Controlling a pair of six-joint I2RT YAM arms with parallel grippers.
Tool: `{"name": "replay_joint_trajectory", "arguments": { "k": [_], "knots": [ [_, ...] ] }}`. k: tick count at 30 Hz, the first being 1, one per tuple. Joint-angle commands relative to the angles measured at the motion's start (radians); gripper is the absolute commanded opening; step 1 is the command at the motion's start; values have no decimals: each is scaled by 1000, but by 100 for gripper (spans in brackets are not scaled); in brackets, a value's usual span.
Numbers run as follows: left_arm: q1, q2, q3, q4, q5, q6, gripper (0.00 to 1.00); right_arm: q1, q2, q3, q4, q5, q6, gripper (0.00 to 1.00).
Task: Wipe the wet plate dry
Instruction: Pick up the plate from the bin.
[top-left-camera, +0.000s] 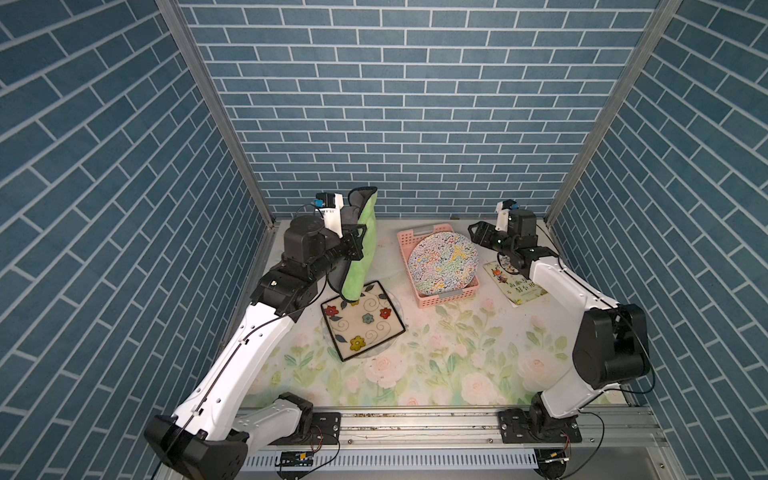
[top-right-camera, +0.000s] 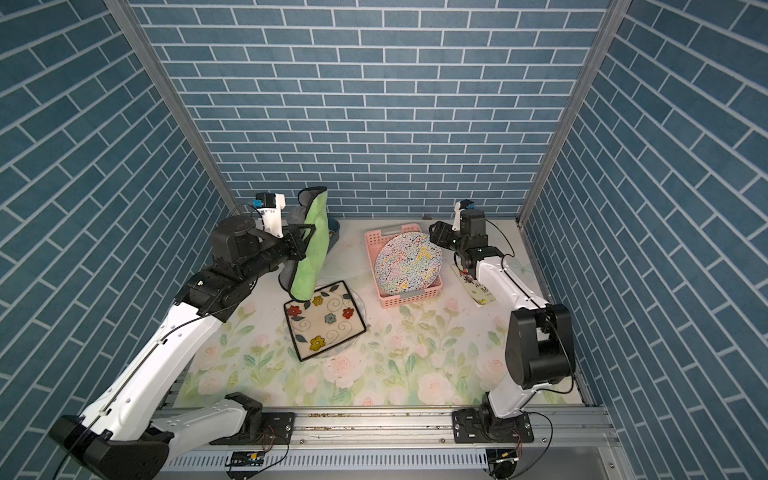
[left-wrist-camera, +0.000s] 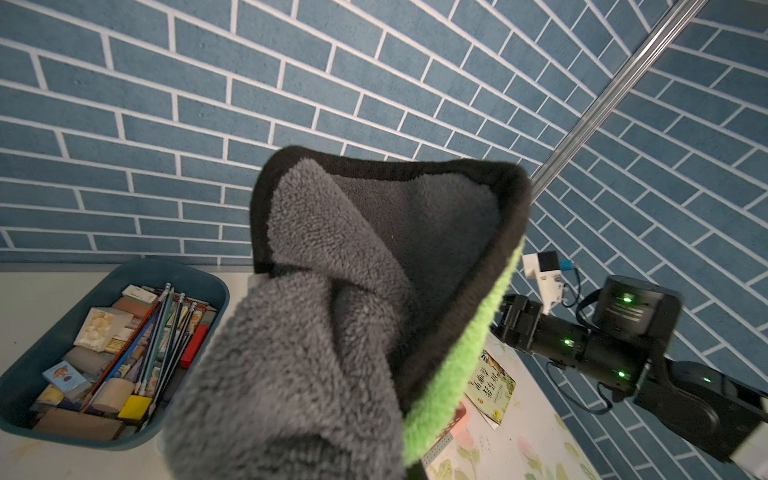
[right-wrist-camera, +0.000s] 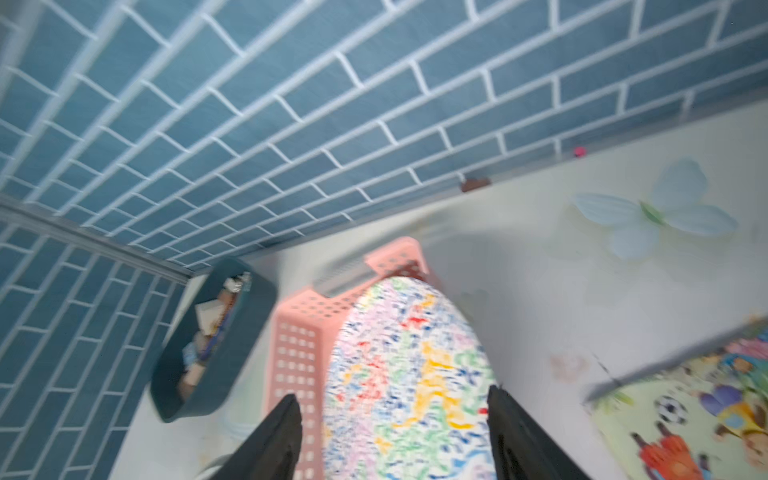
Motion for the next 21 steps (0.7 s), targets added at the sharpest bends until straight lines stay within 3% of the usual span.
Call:
{"name": "replay_joint_trajectory", "arguments": {
  "k": [1,7,15,21],
  "knots": [
    [5,0,-2,42,26,-12,0,-22,84,13,-59,-99,-65,71],
    [4,3,0,34,35,-12,0,-29,209,55,-45,-122,-71,62],
    [4,16,3,31,38,-14,0,-29,251,39,-7,-137,-65,6],
    [4,27,4,29,45,-17,0,-30,176,35,-11,-79,-109,0]
  ]
}}
